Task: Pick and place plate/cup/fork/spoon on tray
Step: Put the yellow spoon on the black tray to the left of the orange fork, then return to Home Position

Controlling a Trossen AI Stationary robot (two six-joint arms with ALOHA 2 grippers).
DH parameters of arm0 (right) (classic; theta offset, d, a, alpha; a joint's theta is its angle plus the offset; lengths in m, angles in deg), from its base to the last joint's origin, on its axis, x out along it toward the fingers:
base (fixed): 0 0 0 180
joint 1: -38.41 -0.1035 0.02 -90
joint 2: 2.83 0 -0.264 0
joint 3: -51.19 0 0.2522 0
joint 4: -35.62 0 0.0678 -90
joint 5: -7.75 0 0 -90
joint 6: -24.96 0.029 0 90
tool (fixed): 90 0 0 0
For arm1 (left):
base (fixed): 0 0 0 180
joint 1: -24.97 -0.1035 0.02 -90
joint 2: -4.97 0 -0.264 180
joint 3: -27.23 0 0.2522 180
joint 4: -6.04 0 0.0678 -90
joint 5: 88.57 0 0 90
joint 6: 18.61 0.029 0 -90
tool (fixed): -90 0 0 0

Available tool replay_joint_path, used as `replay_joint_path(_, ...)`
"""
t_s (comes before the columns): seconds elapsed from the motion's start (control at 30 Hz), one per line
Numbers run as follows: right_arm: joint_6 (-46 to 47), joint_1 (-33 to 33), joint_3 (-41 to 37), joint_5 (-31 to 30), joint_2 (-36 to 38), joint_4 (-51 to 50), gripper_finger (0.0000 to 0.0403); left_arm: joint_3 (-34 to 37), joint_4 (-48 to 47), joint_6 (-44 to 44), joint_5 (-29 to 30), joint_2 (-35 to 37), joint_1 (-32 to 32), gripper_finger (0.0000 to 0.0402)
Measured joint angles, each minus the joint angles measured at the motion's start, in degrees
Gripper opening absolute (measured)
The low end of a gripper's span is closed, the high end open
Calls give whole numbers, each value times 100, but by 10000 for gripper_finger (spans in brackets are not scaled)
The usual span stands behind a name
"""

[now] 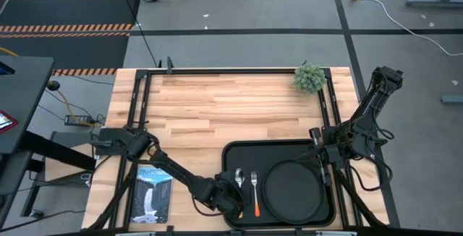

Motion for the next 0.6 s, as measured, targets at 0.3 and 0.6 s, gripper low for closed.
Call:
replay_joint_path(0.3,47,-7,0,-4,349,-541,4,0,-262,1845,-321,591,-108,121)
replay_joint_path(0.6,-8,264,-706,371,1254,126,4,0,1795,8229,840,879,-359,116)
